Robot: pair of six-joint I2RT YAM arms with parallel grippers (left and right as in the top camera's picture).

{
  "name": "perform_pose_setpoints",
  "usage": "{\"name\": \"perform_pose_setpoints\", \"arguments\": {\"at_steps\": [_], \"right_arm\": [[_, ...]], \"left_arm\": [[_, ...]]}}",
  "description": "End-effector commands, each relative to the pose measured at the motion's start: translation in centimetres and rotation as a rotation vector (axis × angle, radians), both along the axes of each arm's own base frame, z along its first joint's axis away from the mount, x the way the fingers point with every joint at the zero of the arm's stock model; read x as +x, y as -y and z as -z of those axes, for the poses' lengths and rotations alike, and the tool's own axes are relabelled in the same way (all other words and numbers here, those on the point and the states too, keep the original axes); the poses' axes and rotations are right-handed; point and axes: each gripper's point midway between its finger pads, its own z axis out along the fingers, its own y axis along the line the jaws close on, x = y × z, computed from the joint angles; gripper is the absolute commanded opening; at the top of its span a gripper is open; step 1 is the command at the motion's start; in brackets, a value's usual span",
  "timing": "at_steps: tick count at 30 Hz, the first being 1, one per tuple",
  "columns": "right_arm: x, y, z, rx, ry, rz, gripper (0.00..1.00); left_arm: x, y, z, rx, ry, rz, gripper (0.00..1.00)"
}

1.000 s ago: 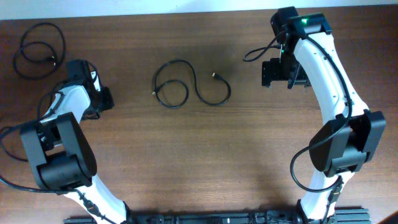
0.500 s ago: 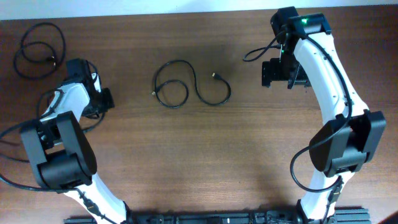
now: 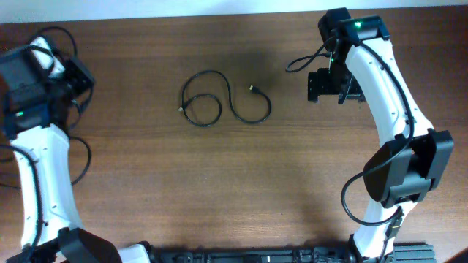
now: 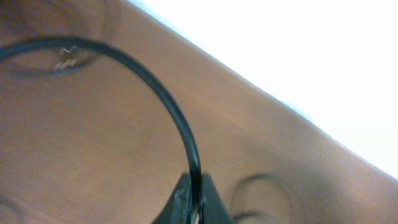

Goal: Untangle cables

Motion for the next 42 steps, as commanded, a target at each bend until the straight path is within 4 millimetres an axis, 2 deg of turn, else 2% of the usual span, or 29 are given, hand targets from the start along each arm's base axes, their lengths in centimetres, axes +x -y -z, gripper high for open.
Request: {"name": "perform_pose_setpoints", "arguments": {"at_steps": [1,4,7,10,12,13,14,16,18,21,23,25,27,30,35,37,38,42], "right_arm": [[0.1,0.5,-0.3,-0.017,0.010,0.008,0.98],[0.0,0.5,-0.3,-0.017,0.009,0.008,0.99],[0.0,0.5,-0.3,-0.017,0.009,0.008,0.99],[0.0,0.5,-0.3,-0.017,0.009,0.008,0.99],[0.0,0.5,-0.3,-0.017,0.009,0.008,0.98],[0.1,0.5,-0.3,-0.017,0.010,0.008,0.98],[0.1,0.5,-0.3,-0.017,0.010,0.008,0.99],[0.0,0.5,-0.3,-0.017,0.009,0.008,0.98],[0.1,0.5,-0.3,-0.017,0.010,0.008,0.99],[0.1,0.5,-0.3,-0.017,0.010,0.008,0.99],[0.1,0.5,-0.3,-0.017,0.010,0.008,0.98],[0.0,0.5,-0.3,-0.017,0.009,0.008,0.98],[0.1,0.5,-0.3,-0.017,0.010,0.008,0.99],[0.1,0.5,-0.3,-0.017,0.010,0.008,0.99],[0.0,0.5,-0.3,-0.017,0.009,0.008,0.98],[0.0,0.5,-0.3,-0.017,0.009,0.008,0.98],[0.1,0.5,-0.3,-0.017,0.010,0.008,0.98],[0.0,0.5,-0.3,-0.017,0.009,0.008,0.98]], "left_arm": [[0.9,4.3,-6.3,-0.244,0.285,0.345,0.00],[0.6,4.6,-5.5,-0.135,0.277,0.420,0.00],[-0.1,5.0,-1.9,-0.137,0.172,0.472,0.00],[-0.4,6.7,0.2,-0.204,0.173,0.594,0.00],[-0.6,7.3,2.5,-0.240,0.138,0.650,0.00],[-0.9,7.4,4.6,-0.266,0.085,0.662,0.00],[-1.0,7.1,5.7,-0.280,0.046,0.643,0.00],[-1.4,6.3,8.2,-0.284,-0.062,0.575,0.00],[-2.2,4.1,10.3,-0.281,-0.194,0.423,0.00],[-3.9,1.3,11.6,-0.303,-0.286,0.278,0.00],[-5.3,-1.4,13.0,-0.273,-0.380,0.126,0.00],[-6.1,-3.2,13.7,-0.217,-0.429,0.053,0.00],[-6.3,-4.0,14.0,-0.183,-0.450,0.020,0.00],[-7.1,-5.7,14.5,-0.159,-0.497,-0.120,0.00],[-6.7,-6.5,14.3,-0.136,-0.483,-0.150,0.00],[-7.6,-8.7,14.5,-0.130,-0.504,-0.353,0.00],[-7.6,-9.6,14.4,-0.114,-0.496,-0.401,0.00],[-5.8,-11.1,13.1,-0.074,-0.394,-0.415,0.00]]}}
